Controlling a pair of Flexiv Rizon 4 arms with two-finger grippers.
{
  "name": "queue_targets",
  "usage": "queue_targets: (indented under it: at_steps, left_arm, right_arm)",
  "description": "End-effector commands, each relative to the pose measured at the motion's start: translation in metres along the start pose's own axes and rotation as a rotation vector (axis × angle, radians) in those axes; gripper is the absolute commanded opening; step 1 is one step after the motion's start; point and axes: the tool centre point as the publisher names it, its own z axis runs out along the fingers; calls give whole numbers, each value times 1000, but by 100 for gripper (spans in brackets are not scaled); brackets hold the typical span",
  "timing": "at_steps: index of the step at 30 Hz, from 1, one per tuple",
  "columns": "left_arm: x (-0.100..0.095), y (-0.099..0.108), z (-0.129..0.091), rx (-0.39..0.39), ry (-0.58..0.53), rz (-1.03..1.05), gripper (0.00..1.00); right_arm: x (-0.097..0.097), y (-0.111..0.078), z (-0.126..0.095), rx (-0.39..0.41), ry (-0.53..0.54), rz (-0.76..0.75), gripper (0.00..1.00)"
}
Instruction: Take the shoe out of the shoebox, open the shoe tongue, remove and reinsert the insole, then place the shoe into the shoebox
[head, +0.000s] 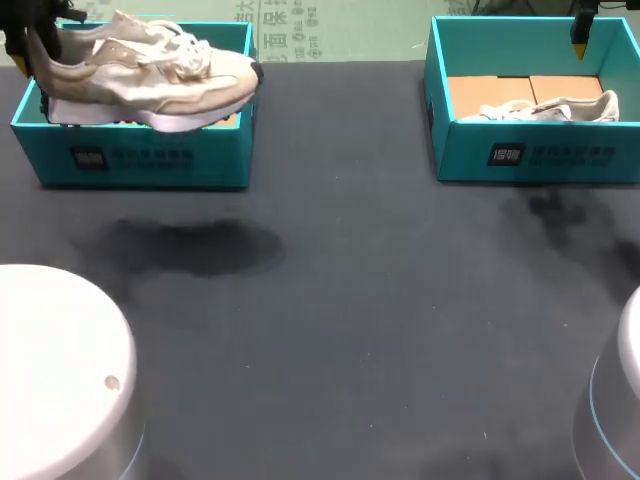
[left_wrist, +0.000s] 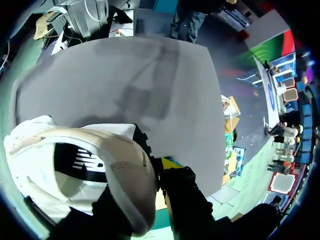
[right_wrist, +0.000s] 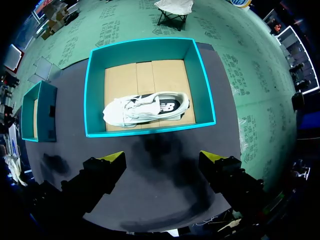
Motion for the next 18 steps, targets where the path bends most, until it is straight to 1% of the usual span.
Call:
queue_targets:
  at_steps: [1,2,6,8,18]
  left_arm:
    - [-22,-55,6,-318,28,2,0]
    - [-27,-63,7,-331,38,6,0]
    - [-47,-86,11,-320,38,2,0]
    - [-58,-95,12,-291,9,13,0]
    - [-58,-95,12,-291,9,13,0]
  right_arm:
    - [0,0,0,0,0,0,100]
    - [0,0,0,0,0,0,100]
    - [0,0,0,0,0,0,100]
    - [0,0,0,0,0,0,100]
    - [0,0,0,0,0,0,100]
